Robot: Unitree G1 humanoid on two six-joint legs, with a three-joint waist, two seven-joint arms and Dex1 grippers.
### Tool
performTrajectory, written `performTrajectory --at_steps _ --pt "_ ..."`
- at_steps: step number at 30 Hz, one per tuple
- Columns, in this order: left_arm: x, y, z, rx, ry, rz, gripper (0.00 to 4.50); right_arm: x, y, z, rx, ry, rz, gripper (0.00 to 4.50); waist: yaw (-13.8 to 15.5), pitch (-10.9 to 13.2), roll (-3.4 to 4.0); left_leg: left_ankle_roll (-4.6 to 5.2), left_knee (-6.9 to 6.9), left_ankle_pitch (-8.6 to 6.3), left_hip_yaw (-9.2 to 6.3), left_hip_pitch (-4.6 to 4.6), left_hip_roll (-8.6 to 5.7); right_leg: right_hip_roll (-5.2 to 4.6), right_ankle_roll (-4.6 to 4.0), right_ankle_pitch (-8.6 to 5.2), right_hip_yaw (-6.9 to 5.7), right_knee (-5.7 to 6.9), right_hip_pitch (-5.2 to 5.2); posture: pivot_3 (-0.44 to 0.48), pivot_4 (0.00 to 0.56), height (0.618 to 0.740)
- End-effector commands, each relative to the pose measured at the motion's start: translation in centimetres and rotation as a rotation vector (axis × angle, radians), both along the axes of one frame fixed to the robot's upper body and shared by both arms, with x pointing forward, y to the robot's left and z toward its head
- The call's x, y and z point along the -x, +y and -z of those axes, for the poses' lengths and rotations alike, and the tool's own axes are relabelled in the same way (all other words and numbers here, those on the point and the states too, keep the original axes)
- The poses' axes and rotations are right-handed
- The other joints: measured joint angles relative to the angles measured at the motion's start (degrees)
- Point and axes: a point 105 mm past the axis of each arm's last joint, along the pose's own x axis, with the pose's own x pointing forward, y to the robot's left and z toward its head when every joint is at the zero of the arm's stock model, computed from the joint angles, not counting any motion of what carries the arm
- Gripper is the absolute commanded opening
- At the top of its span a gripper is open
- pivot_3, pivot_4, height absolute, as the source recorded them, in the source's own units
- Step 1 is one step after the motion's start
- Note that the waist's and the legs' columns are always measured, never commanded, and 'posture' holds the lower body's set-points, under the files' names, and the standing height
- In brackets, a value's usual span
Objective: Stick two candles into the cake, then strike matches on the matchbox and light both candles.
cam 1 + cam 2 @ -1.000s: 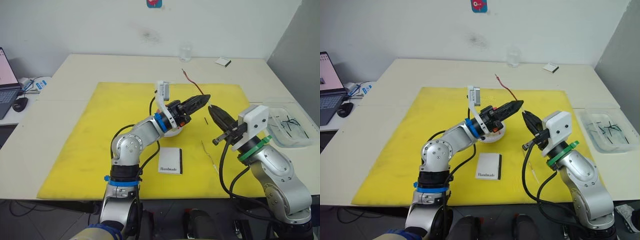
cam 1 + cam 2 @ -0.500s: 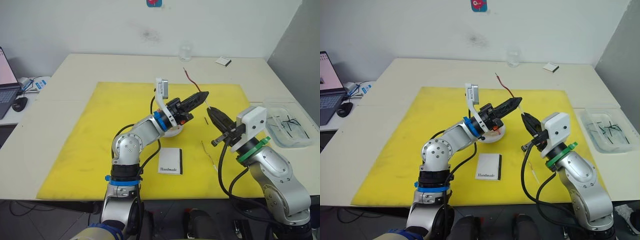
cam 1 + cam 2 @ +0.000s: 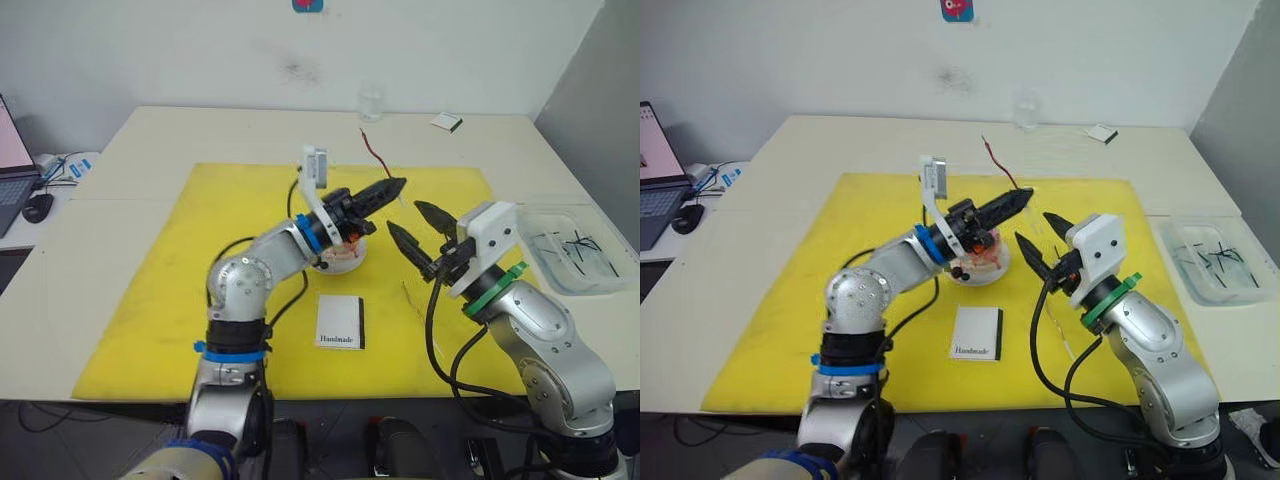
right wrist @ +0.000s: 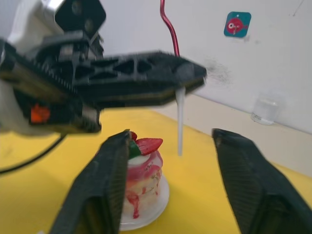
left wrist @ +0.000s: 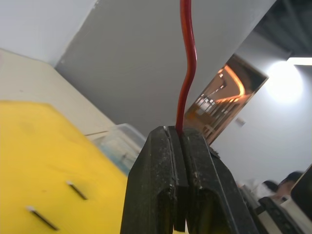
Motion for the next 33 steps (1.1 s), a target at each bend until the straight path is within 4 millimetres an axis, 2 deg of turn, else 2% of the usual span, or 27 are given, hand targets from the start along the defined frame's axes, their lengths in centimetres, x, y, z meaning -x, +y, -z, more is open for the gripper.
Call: performTrajectory --at_steps 1,2,6,8,12,17,24,33 --pt "0.0 2.2 -1.8 -0.067 -0.125 -0.033 0.00 -0.2 1.0 -0.6 0.013 -0.030 -0.029 4.31 -0.06 0.00 0.01 0.00 -0.02 0.00 0.01 0.00 0.01 0.01 -0.01 -0.01 -0.01 0.01 -0.02 0.000 0.150 0.740" --pt "-0.1 3.2 -1.9 -0.113 -0.150 -0.056 0.00 -0.4 1.6 -0.6 0.021 -0.027 -0.042 4.47 -0.05 0.01 0.01 0.00 -0.07 0.00 0.01 0.00 0.02 0.02 -0.03 -0.02 0.00 0.02 -0.05 0.000 0.150 0.740" --pt "-1.0 7.0 -2.1 -0.267 -0.229 -0.179 0.00 -1.5 3.9 -0.4 0.061 0.005 -0.088 4.47 -0.15 0.05 -0.02 0.00 -0.13 0.01 0.03 -0.16 0.05 0.04 -0.12 -0.07 0.03 0.13 -0.33 0.000 0.150 0.740" --pt "-1.5 8.0 -1.8 -0.326 -0.258 -0.229 0.00 -1.8 4.9 -0.2 0.083 0.040 -0.132 4.47 -0.08 0.05 -0.02 -0.01 -0.12 0.01 0.04 -0.28 0.06 0.03 -0.14 -0.08 -0.02 0.16 -0.43 0.000 0.150 0.740" --pt "-2.1 8.3 -1.2 -0.324 -0.268 -0.247 0.00 -1.9 6.2 0.5 0.132 0.114 -0.210 4.47 0.49 0.07 -0.06 -0.01 -0.11 0.01 0.07 -0.38 0.04 -0.04 -0.14 -0.09 -0.08 0.12 -0.44 0.000 0.150 0.740" --pt "-2.7 8.3 0.0 -0.316 -0.256 -0.259 0.00 -2.3 6.4 -0.1 0.149 0.101 -0.220 4.47 0.31 0.09 -0.10 -0.01 -0.05 0.01 0.12 -0.42 0.00 -0.11 -0.10 -0.08 0.00 0.08 -0.45 0.000 0.150 0.740" --pt "-3.2 8.7 2.5 -0.354 -0.218 -0.263 0.00 -2.6 6.2 -0.6 0.151 0.078 -0.193 4.47 0.24 0.09 -0.10 -0.01 -0.05 0.01 0.10 -0.41 0.10 0.03 -0.12 -0.09 -0.08 0.23 -0.49 0.000 0.150 0.740" --pt "-4.2 8.9 3.8 -0.340 -0.202 -0.292 0.00 -2.5 5.8 -0.8 0.152 0.064 -0.169 4.47 0.26 0.10 -0.10 -0.01 0.04 0.01 0.15 -0.42 0.06 -0.01 -0.11 -0.08 -0.05 0.24 -0.48 0.000 0.150 0.740"
